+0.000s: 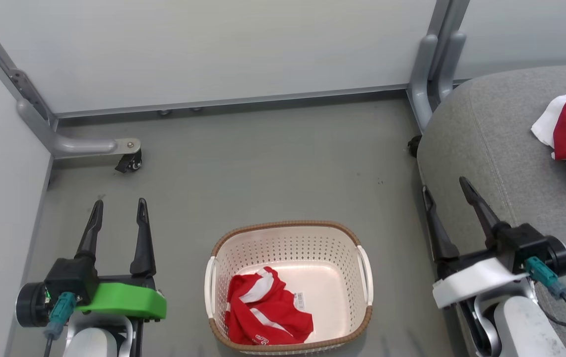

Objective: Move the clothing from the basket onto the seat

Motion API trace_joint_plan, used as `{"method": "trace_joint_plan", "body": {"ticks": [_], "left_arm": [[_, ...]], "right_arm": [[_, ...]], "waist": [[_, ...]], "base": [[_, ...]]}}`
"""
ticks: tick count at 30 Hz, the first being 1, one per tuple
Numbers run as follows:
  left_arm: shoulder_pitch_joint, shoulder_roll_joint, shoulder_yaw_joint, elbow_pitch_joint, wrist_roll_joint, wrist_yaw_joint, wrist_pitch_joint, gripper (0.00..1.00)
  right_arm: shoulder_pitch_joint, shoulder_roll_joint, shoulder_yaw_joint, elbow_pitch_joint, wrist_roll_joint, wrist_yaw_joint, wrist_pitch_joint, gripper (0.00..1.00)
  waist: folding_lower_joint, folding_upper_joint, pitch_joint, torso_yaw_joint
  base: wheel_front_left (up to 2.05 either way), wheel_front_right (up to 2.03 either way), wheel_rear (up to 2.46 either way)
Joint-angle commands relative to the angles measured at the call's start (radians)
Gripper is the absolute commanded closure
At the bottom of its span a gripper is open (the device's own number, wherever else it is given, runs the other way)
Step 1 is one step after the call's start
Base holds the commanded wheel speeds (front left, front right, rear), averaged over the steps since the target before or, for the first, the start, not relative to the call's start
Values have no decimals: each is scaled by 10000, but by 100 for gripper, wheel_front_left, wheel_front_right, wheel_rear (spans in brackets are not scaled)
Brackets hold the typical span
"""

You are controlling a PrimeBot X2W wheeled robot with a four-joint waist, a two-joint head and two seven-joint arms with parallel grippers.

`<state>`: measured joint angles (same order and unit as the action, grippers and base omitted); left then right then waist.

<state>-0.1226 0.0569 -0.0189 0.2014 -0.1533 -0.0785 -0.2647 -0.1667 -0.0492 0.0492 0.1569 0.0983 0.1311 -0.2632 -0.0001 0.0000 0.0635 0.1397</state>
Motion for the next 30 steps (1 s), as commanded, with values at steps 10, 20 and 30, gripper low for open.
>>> {"method": "trace_joint_plan", "body": {"ticks": [10, 20, 30], "left_arm": [[432, -42, -128, -182, 184, -61, 6, 0], [415, -57, -161, -157, 203, -83, 6, 0], [319, -63, -76, -141, 205, -109, 6, 0]], "right_arm": [[863, -27, -82, -436, 268, -7, -24, 0], [947, -26, -94, -441, 339, -7, -24, 0], [763, -25, -97, -381, 308, -7, -24, 0]], "waist": [[1, 0, -258, 99], [1, 0, -163, 94], [1, 0, -52, 28]], "base": [[0, 0, 0], [0, 0, 0], [0, 0, 0]]}}
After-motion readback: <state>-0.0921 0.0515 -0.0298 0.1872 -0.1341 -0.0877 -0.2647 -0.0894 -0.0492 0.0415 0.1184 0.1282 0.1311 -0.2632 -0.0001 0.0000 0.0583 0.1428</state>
